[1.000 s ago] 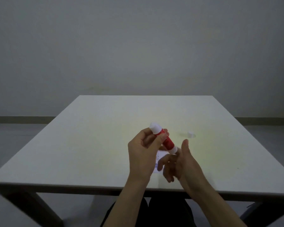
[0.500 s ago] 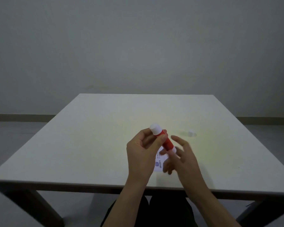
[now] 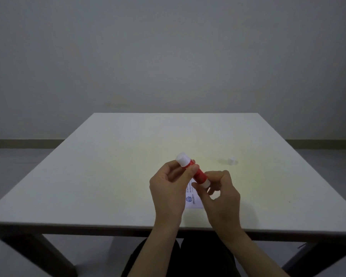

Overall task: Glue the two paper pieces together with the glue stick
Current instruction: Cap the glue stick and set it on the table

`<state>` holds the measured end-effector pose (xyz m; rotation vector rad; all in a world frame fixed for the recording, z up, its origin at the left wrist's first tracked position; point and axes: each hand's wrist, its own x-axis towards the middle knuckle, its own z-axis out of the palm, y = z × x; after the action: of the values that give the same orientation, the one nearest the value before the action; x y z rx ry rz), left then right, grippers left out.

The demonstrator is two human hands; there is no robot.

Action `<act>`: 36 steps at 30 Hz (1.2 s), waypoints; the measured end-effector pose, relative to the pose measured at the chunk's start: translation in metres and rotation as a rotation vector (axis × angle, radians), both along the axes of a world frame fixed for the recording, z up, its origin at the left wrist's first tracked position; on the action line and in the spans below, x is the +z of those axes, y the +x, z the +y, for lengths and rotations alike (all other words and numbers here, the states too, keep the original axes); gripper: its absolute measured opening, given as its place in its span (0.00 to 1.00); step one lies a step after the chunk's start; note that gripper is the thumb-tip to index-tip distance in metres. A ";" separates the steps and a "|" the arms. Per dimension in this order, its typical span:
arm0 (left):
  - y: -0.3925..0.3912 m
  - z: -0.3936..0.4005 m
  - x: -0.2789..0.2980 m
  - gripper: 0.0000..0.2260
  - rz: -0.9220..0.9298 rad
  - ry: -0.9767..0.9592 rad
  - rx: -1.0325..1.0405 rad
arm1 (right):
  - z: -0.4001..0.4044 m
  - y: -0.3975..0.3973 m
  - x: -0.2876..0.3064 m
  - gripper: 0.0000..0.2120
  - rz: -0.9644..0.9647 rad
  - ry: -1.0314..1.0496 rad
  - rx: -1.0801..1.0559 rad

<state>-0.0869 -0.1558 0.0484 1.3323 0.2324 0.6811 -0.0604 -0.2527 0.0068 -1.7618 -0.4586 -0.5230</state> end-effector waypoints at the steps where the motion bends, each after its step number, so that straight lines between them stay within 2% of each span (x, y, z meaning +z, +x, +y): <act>1: 0.001 0.000 -0.001 0.10 0.028 0.016 0.045 | 0.000 0.004 -0.002 0.14 -0.020 -0.050 0.008; 5: 0.006 0.024 -0.004 0.06 0.073 -0.026 0.150 | -0.009 0.041 -0.002 0.30 0.087 -0.237 0.177; 8: 0.003 0.043 -0.004 0.05 0.092 -0.031 0.114 | -0.023 0.097 -0.005 0.40 0.112 -0.461 0.041; 10: -0.001 0.048 -0.005 0.09 0.099 0.006 0.083 | -0.035 0.135 -0.010 0.40 0.159 -0.769 -0.127; 12: -0.003 0.049 -0.007 0.09 0.094 0.059 0.052 | -0.045 0.160 -0.020 0.34 0.189 -1.053 -0.241; 15: -0.002 0.049 -0.012 0.06 0.130 0.130 0.029 | -0.052 0.175 -0.029 0.23 0.268 -1.238 -0.262; 17: -0.001 0.047 -0.015 0.09 0.167 0.132 0.002 | -0.049 0.173 -0.028 0.17 0.237 -1.198 -0.242; 19: -0.001 0.046 -0.016 0.10 0.200 0.169 -0.017 | -0.045 0.164 -0.020 0.13 0.217 -1.029 -0.170; 21: 0.000 0.046 -0.018 0.12 0.219 0.235 -0.025 | -0.038 0.146 -0.006 0.11 0.269 -0.737 -0.040; 24: 0.000 0.048 -0.023 0.14 0.248 0.330 -0.018 | -0.022 0.105 0.027 0.08 0.446 -0.157 0.267; 25: 0.000 0.048 -0.023 0.14 0.255 0.360 -0.011 | -0.017 0.092 0.037 0.07 0.473 -0.046 0.362; 27: -0.001 0.048 -0.021 0.15 0.260 0.399 0.019 | -0.006 0.068 0.054 0.07 0.460 -0.004 0.491; 29: -0.002 0.048 -0.018 0.18 0.249 0.423 0.048 | 0.002 0.051 0.065 0.07 0.387 -0.037 0.530; 32: -0.006 0.052 -0.016 0.20 0.222 0.496 0.070 | 0.010 0.042 0.072 0.10 0.224 -0.185 0.457; 36: -0.010 0.054 -0.013 0.16 0.180 0.627 0.040 | 0.013 0.036 0.076 0.12 0.024 -0.367 0.436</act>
<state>-0.0971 -0.1019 0.0356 1.9974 0.1964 0.6957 -0.0241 -0.2401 0.0829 -1.9338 -0.9400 -0.1098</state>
